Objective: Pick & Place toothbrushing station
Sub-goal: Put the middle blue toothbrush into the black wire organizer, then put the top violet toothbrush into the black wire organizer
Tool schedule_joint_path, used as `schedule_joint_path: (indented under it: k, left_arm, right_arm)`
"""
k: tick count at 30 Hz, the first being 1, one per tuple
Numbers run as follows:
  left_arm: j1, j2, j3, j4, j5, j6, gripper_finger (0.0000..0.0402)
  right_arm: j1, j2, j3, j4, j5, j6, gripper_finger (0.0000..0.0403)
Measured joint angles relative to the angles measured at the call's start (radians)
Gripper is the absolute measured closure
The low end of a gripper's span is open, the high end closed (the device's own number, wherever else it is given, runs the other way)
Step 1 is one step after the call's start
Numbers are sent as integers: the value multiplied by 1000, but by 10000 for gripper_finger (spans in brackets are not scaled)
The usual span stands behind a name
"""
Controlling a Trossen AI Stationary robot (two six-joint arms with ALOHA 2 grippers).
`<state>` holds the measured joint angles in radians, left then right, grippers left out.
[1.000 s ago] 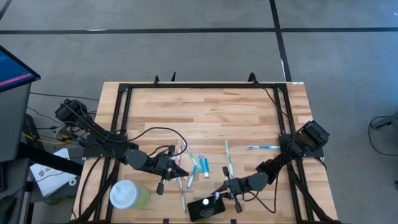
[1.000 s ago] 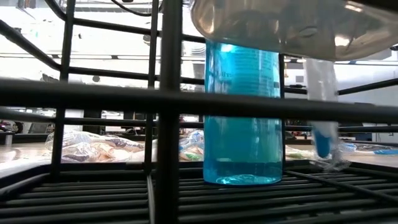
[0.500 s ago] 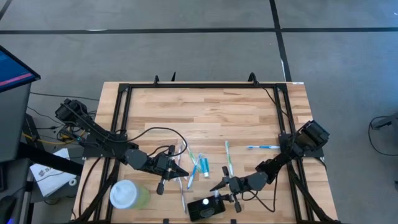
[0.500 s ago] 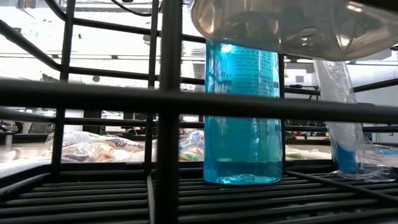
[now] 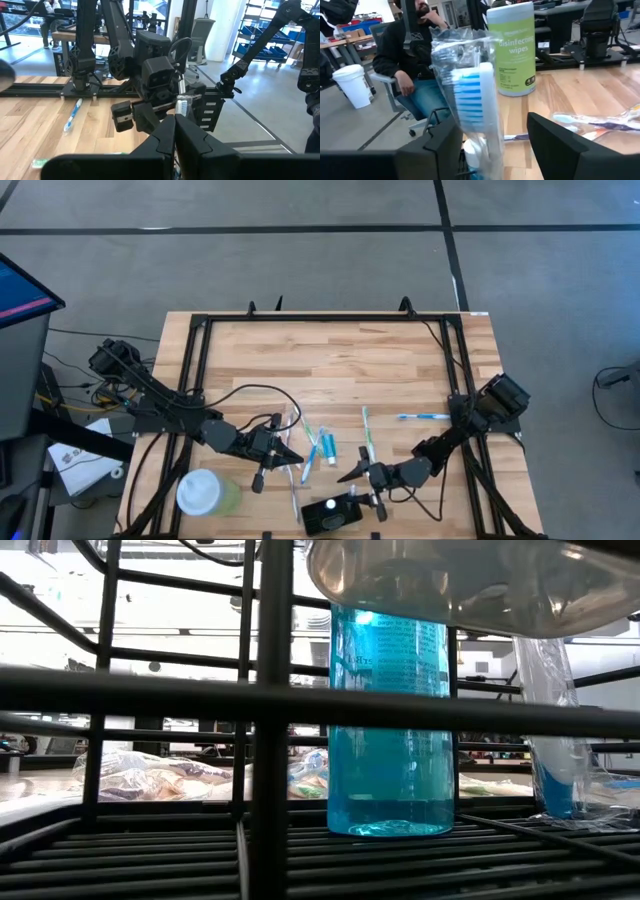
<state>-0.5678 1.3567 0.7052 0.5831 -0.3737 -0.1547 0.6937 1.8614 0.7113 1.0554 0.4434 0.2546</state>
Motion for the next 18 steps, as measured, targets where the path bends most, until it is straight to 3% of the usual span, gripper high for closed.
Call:
schedule_joint_path:
  k: [8,18]
  left_arm:
    - [0,0,0,0,0,0,398]
    - [0,0,0,-7,0,0,398]
  right_arm:
    - [7,-60,0,-152,-3,110,183]
    - [18,-304,0,-624,0,154,183]
